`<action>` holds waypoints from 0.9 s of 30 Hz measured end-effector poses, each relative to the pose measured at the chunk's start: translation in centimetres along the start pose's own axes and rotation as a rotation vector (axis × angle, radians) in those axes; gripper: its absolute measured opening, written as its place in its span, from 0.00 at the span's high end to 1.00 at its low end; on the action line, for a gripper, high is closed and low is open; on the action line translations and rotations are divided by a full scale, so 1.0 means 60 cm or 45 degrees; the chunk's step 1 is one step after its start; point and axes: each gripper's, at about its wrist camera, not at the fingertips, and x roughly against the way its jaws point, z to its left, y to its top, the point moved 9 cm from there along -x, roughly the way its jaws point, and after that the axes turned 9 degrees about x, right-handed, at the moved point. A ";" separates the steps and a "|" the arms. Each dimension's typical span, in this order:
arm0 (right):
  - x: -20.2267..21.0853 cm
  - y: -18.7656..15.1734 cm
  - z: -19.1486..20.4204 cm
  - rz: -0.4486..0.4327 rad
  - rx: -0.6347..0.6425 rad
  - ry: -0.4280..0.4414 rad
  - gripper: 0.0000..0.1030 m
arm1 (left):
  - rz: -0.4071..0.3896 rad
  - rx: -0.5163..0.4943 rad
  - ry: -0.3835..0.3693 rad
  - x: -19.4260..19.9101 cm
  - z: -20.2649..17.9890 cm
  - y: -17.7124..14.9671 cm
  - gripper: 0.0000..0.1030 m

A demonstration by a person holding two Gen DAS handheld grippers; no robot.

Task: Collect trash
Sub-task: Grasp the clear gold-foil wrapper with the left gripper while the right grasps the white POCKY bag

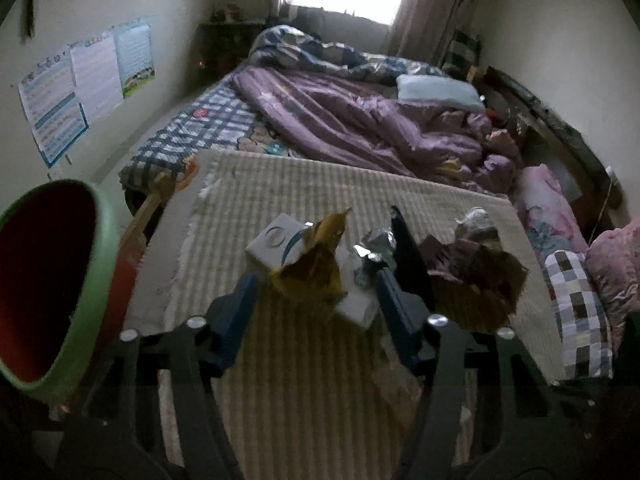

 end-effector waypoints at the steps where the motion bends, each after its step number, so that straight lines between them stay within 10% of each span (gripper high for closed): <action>1: 0.004 -0.002 -0.007 -0.010 -0.031 0.004 0.69 | 0.032 0.005 -0.008 -0.019 -0.003 0.002 0.52; 8: 0.015 0.000 -0.029 -0.031 -0.101 0.035 0.62 | 0.116 0.053 -0.018 -0.064 0.006 -0.008 0.80; 25: -0.056 0.060 -0.003 0.025 -0.108 0.125 0.53 | 0.172 0.091 0.010 0.040 0.033 -0.140 0.79; 27: -0.063 0.057 0.005 0.033 -0.108 0.132 0.53 | 0.196 0.123 0.027 0.035 0.046 -0.153 0.62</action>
